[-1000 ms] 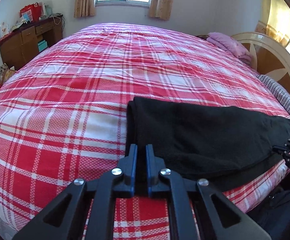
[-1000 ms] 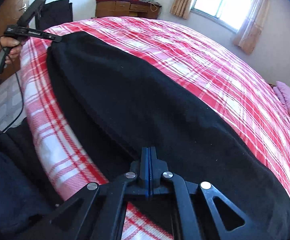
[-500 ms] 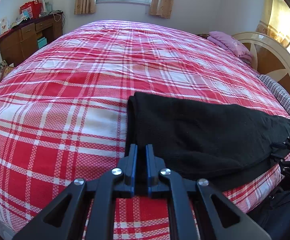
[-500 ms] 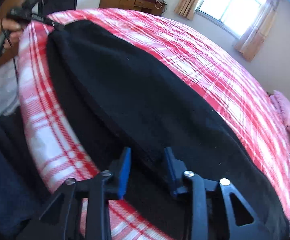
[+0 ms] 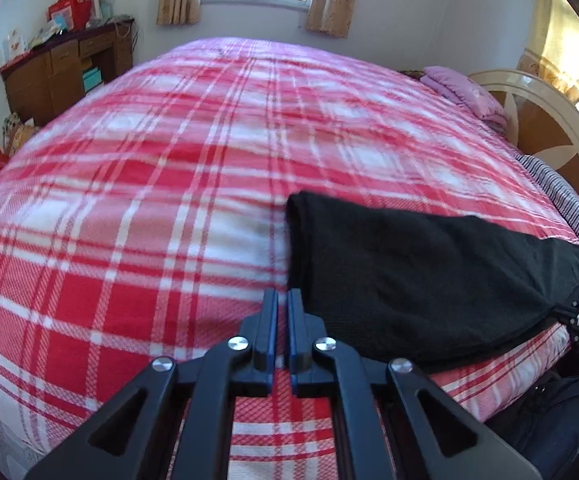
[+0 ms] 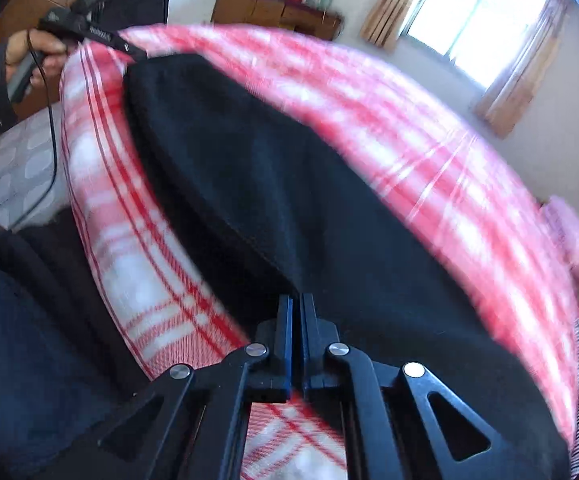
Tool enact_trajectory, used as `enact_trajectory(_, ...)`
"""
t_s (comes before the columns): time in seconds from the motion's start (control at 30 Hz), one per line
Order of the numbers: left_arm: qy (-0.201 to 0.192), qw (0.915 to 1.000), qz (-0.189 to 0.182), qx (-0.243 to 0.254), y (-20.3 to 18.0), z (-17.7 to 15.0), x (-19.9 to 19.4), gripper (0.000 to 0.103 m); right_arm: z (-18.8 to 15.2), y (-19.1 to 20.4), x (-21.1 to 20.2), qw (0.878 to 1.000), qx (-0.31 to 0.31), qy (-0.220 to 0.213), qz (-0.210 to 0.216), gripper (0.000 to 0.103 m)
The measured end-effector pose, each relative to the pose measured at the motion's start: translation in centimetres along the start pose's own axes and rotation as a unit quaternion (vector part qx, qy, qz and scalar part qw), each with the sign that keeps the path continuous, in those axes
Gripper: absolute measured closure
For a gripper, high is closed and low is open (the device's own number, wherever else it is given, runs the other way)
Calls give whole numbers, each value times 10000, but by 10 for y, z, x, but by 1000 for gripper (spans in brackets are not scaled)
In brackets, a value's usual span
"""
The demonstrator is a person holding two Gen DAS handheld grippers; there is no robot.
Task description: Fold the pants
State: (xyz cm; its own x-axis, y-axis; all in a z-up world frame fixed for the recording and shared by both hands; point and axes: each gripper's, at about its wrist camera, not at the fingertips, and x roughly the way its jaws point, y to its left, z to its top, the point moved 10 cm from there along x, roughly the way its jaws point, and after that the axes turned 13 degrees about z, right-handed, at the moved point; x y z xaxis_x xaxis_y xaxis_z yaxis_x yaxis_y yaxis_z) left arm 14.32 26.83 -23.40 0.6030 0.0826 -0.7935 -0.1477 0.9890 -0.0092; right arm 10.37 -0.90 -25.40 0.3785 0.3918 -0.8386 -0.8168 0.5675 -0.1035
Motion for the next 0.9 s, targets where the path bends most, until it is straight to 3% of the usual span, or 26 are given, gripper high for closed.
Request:
enact_trajectory(0.13,68,9999,-87,-62,3,-10,6,98,-5,4,9,9998,-131,103,-120,98)
enact_trajectory(0.17,65,9999,-86,-88,4,-9,3,98,-4,4,5,9998,-98,116,-93,91)
enact_trajectory(0.27,-228,9996,147,-122,10,2,-15,98,-7,6,-8,9998,-72,91,160,50)
enact_trajectory(0.37,-482,9988,94,-51,-2,11,-34,93,-16,-1,-29,9998,111,-94,160,49)
enact_trajectory(0.5,-495,9983,46,299,-28,8,-37,74,-29,-18,-42,9990,392,-206,-40,49)
enact_trajectory(0.67,-162,9991,76,379,-35,-10,-16,74,-45,-36,-55,9967,674,-383,-261,49)
enact_trajectory(0.77,-174,9993,103,318,-37,-13,-14,74,-48,-39,-53,9959,756,-425,-258,49)
enact_trajectory(0.9,-290,9974,522,397,-32,-8,-16,77,-43,-37,-49,9961,708,-454,-260,49)
